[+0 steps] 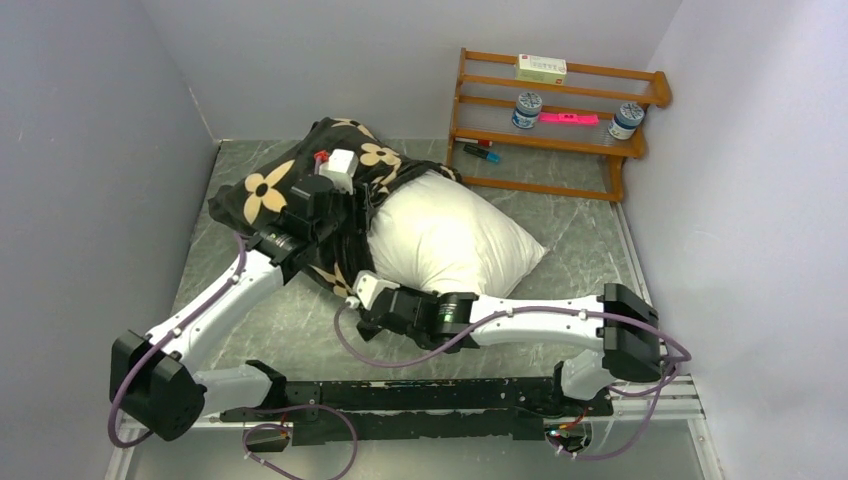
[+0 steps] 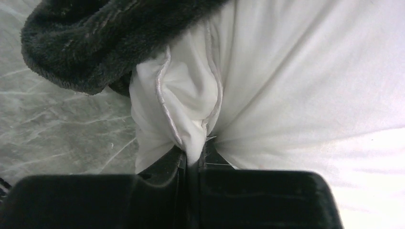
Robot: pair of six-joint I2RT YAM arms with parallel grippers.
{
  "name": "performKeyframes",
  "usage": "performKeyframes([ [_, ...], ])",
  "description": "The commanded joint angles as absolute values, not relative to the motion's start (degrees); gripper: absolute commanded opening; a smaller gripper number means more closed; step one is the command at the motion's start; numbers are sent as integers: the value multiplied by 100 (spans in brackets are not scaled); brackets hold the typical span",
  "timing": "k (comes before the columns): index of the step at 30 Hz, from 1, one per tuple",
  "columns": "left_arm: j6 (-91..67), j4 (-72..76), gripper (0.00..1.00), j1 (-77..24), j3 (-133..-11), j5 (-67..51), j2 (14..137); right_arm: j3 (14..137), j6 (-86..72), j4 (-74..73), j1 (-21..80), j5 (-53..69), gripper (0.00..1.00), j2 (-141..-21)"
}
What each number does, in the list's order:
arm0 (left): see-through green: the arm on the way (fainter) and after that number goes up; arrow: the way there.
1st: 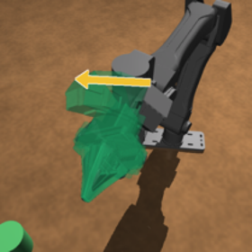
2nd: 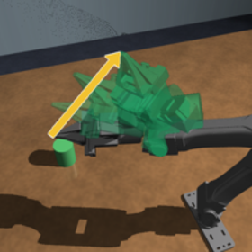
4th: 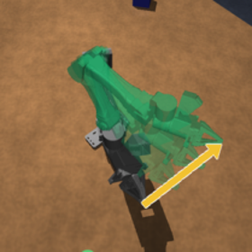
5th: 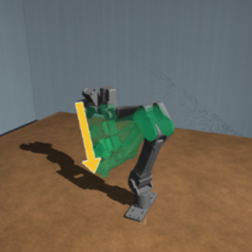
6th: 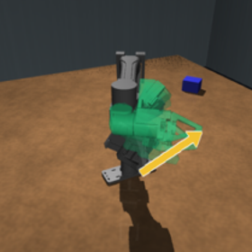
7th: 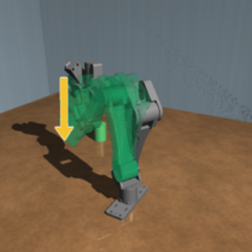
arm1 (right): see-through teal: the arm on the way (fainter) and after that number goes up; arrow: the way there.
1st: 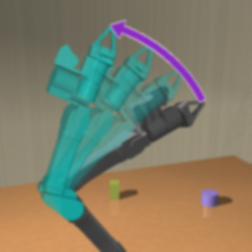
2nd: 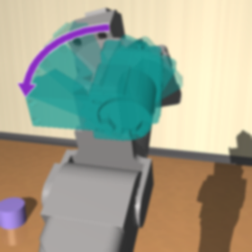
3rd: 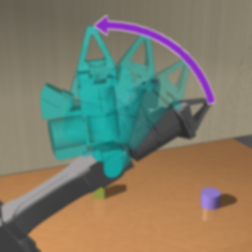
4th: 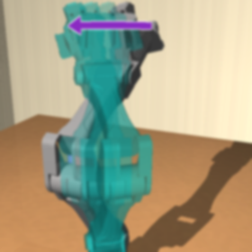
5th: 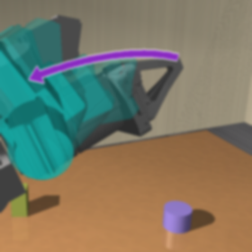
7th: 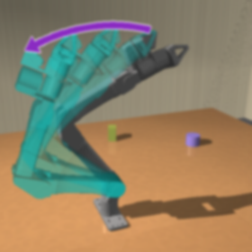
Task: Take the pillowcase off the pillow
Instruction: Remove the pillow from the pillowcase.
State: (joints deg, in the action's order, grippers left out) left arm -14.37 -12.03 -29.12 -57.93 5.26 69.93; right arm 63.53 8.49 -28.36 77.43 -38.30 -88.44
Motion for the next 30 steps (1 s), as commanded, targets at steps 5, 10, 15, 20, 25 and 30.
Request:
performKeyframes([
  [5,-1423,-1964,79,-2909,-5904,647,6059,6065,390,-2358,6839,-2935,0,-7884],
  [10,-1311,-2182,89,-2909,-5707,-14,5517,6037,100,-2059,6208,-2458,0,-7529],
  [15,-1233,-2489,96,-2907,-5540,-1335,5384,6138,-252,-2025,5810,-2224,0,-7448],
  [20,-1081,-2873,96,-2918,-5555,-2130,5397,6265,-428,-2009,5538,-2110,0,-7436],
  [25,-1322,-2967,96,-2962,-5279,-2270,5428,6331,-615,-1878,5380,-1908,0,-7405],
  [30,-1822,-2621,94,-3286,-4790,-1956,5458,6348,-675,-1799,5319,-1714,0,-7351],
])
